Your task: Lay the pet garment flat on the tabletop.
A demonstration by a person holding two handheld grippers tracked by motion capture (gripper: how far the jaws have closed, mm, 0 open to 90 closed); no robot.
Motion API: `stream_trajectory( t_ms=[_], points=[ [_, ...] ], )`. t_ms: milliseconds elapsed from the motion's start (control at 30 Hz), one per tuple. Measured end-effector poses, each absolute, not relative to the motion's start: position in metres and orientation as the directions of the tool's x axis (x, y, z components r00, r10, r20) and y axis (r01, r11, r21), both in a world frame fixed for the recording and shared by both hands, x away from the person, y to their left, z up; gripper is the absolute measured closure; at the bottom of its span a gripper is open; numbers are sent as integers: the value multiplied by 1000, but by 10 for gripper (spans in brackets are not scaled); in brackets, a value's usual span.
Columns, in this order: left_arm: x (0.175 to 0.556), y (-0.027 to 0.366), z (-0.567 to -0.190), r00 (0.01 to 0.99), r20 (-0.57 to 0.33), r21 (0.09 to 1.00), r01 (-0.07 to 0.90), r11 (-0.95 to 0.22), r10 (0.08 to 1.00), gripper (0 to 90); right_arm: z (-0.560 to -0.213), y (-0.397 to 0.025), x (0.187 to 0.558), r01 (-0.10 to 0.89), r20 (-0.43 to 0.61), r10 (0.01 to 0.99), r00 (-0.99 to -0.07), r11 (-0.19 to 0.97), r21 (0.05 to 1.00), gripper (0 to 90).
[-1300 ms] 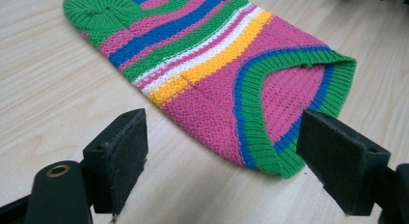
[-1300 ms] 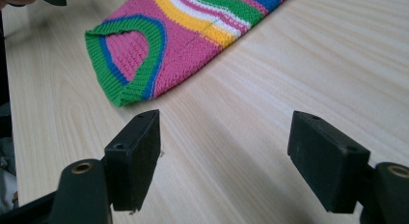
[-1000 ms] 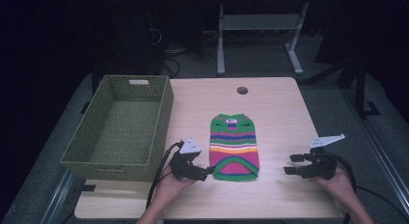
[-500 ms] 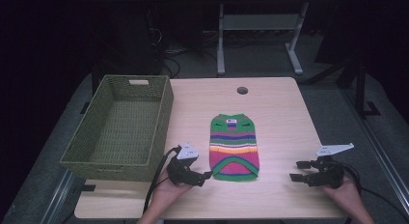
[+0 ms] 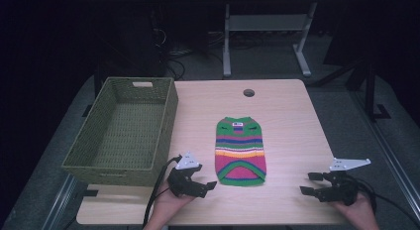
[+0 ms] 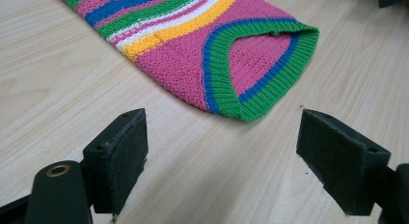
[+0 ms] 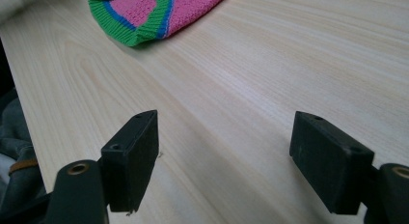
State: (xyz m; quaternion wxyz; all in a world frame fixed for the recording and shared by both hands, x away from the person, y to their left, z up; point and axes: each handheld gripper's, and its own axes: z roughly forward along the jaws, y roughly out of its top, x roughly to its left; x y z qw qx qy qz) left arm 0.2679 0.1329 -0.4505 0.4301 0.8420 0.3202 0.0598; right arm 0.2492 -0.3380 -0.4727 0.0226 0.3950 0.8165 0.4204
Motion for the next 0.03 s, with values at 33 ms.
stream_trajectory(
  t_ms=[33],
  points=[
    [267, 133, -450, 788, -179, 766, 487, -420, 588, 181, -473, -337, 246, 624, 292, 668, -685, 329, 709, 245]
  ],
)
